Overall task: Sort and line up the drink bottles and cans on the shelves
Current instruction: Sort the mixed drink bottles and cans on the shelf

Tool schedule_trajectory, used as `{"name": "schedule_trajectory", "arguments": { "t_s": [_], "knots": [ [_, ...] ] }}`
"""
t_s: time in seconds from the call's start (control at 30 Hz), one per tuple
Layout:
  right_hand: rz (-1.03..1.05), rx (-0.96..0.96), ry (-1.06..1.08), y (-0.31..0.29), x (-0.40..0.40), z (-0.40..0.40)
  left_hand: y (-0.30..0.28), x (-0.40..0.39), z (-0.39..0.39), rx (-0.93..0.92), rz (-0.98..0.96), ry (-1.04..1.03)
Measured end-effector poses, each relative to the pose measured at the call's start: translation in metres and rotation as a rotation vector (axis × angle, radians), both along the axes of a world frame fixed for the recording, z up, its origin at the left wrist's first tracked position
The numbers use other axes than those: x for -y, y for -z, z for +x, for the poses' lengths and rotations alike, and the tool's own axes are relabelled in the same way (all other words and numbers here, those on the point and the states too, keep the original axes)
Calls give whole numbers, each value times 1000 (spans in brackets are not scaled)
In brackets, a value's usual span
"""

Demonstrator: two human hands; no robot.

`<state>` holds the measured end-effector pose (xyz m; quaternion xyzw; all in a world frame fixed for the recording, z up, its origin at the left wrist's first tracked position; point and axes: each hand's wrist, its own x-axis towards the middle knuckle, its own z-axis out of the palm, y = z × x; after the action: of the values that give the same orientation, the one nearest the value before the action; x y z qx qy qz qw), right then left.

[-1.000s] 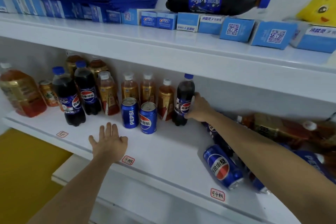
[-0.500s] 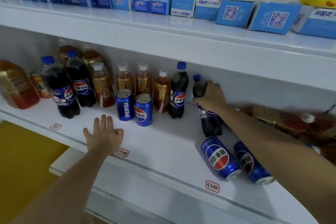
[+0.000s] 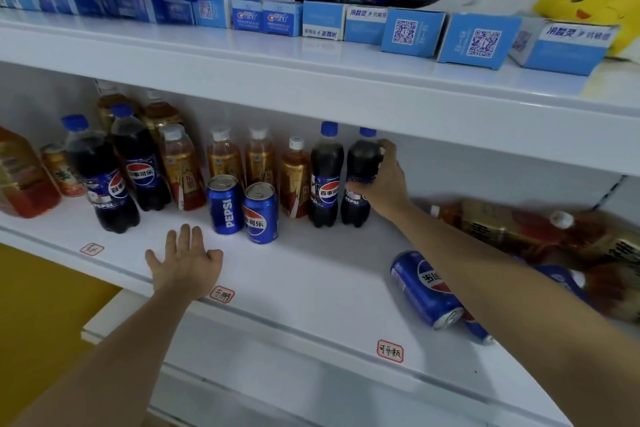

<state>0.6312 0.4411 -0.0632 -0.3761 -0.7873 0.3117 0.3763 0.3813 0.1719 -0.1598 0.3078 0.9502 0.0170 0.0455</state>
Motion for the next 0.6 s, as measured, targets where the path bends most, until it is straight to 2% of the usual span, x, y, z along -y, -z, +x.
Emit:
{"name": "schedule_trajectory", "arguments": {
  "t_s": [0.07, 0.17, 0.2, 0.27, 0.37, 0.43, 0.53, 0.6],
  "knots": [
    [-5, 213, -36, 6, -11, 18, 0, 0, 0, -4, -3, 4],
    [121, 872, 76, 20, -25, 55, 1, -1, -1, -1, -3, 1],
    [178, 1038, 113, 25, -23, 64, 1, -1, -1, 1, -2, 1],
    [256, 1170, 149, 35, -20, 70, 3, -1, -2, -2, 1, 9],
    [153, 1004, 206, 30, -19, 64, 3, 1, -2, 3, 14, 12],
    [123, 768, 247, 15, -21, 60, 2, 2, -2, 0, 18, 20],
    [58, 307, 262, -14, -25, 57, 2, 1, -3, 4, 11, 28],
    [-19, 146, 238, -27, -27, 57, 2, 1, -3, 8, 0, 28]
  ]
}}
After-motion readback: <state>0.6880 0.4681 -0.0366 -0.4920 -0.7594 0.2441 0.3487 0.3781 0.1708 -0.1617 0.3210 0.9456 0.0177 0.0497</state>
